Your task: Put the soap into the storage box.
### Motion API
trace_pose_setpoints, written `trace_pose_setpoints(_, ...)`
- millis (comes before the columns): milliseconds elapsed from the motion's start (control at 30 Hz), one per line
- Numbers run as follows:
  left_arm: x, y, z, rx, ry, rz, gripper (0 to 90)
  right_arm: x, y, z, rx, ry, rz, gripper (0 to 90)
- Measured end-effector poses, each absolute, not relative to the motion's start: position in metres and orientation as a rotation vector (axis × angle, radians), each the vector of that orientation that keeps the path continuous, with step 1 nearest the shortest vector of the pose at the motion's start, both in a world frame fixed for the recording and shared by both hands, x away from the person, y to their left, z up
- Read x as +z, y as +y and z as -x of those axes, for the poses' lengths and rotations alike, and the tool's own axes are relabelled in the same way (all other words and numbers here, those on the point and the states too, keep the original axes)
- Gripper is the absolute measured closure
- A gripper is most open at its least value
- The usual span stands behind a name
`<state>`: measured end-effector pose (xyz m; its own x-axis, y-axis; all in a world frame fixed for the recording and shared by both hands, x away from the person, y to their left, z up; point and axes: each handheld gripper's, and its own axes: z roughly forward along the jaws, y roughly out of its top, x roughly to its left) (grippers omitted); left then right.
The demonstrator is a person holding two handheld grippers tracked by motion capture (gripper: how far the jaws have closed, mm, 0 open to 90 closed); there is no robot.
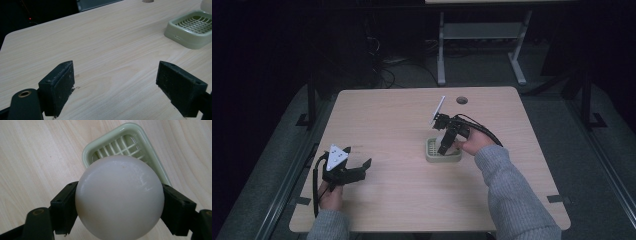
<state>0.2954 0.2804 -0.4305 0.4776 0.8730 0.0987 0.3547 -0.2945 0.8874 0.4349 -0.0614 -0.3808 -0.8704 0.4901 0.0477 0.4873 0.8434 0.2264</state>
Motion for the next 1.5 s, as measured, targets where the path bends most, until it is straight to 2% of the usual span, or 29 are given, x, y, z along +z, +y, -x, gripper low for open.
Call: trace_pose_setpoints(1500, -0.430, 0.282, -0.295, 0.756, 1.034, -1.859, 14.8, -0.411, -0.049, -0.453, 0.275, 2.981, -0.885, 23.4)
